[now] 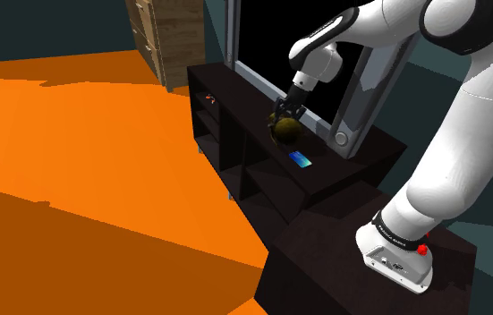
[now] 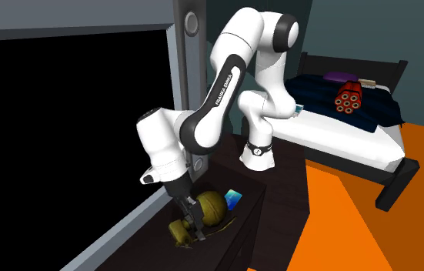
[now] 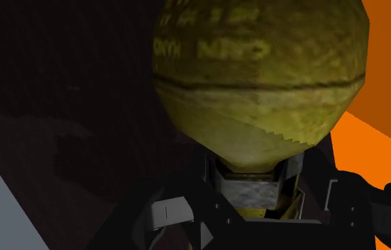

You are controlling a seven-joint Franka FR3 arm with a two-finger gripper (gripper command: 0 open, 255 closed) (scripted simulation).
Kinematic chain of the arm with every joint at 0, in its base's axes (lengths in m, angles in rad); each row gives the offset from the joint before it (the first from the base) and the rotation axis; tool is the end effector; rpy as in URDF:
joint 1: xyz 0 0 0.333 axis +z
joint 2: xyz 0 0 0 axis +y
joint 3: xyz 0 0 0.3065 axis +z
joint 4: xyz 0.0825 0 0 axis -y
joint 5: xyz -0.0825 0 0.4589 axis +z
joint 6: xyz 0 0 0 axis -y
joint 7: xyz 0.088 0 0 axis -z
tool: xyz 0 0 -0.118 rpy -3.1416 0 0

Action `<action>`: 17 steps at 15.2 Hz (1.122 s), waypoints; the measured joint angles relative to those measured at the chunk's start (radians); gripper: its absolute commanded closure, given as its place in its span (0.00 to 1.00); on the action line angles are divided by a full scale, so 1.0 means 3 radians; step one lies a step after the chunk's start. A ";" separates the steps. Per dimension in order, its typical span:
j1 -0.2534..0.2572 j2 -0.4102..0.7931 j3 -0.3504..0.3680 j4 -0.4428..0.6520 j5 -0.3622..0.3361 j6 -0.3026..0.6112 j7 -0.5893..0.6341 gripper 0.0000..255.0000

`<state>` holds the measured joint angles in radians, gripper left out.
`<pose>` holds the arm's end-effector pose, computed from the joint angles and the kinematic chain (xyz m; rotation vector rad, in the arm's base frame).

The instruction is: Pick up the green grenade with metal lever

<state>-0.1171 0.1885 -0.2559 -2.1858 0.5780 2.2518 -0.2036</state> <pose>0.5596 -0.2004 0.2245 -2.6420 0.7622 -0.0108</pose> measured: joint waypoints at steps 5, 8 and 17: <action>0.0004 -0.0024 -0.0002 -0.0039 0.0014 0.0018 0.0015 1.00; 0.0006 -0.0024 -0.0002 -0.0042 0.0015 0.0024 0.0020 1.00; -0.0006 -0.0125 -0.0014 0.0022 -0.0131 -0.0230 0.0173 1.00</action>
<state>-0.1190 0.1512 -0.2601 -2.1791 0.5386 2.1828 -0.1516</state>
